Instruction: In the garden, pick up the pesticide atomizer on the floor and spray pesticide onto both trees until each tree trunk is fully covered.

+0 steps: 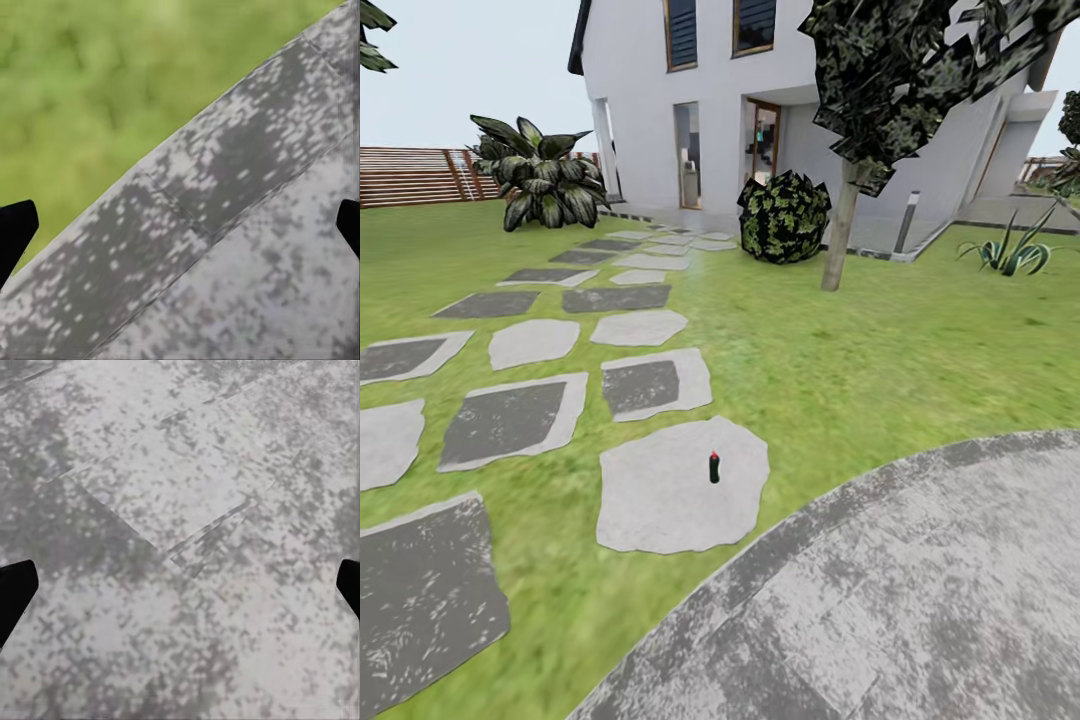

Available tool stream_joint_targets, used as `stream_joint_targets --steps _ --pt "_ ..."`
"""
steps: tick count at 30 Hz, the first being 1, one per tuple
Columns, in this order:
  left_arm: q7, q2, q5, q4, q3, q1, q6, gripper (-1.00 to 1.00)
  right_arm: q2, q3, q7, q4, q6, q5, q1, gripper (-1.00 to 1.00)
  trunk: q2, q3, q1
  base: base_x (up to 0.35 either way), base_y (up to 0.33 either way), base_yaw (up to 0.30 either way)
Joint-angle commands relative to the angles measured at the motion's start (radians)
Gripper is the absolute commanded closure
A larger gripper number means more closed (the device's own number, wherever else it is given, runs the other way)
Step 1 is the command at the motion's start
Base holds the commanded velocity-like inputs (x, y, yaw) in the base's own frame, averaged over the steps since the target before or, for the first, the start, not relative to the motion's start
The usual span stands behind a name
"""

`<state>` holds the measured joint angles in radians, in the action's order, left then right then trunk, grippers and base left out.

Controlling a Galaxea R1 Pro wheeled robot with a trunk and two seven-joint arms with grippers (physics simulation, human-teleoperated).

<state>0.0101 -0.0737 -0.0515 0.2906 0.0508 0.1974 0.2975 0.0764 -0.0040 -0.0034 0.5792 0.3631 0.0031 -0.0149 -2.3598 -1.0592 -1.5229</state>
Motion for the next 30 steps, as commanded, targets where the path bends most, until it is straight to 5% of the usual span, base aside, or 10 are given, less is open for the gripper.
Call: stream_joint_targets --steps 1,30 --pt "0.000 0.000 -0.005 -0.001 0.000 0.000 0.003 -1.00 -0.001 0.000 -0.001 -0.001 0.003 -0.001 -0.001 -1.00 0.000 -0.001 0.000 0.338 -0.074 0.000" --pt "0.000 -0.001 -0.005 -0.001 0.000 0.000 0.003 -1.00 -0.001 0.001 -0.001 -0.001 0.002 -0.002 -0.001 -1.00 0.000 -0.001 0.000 0.338 -0.103 0.000"
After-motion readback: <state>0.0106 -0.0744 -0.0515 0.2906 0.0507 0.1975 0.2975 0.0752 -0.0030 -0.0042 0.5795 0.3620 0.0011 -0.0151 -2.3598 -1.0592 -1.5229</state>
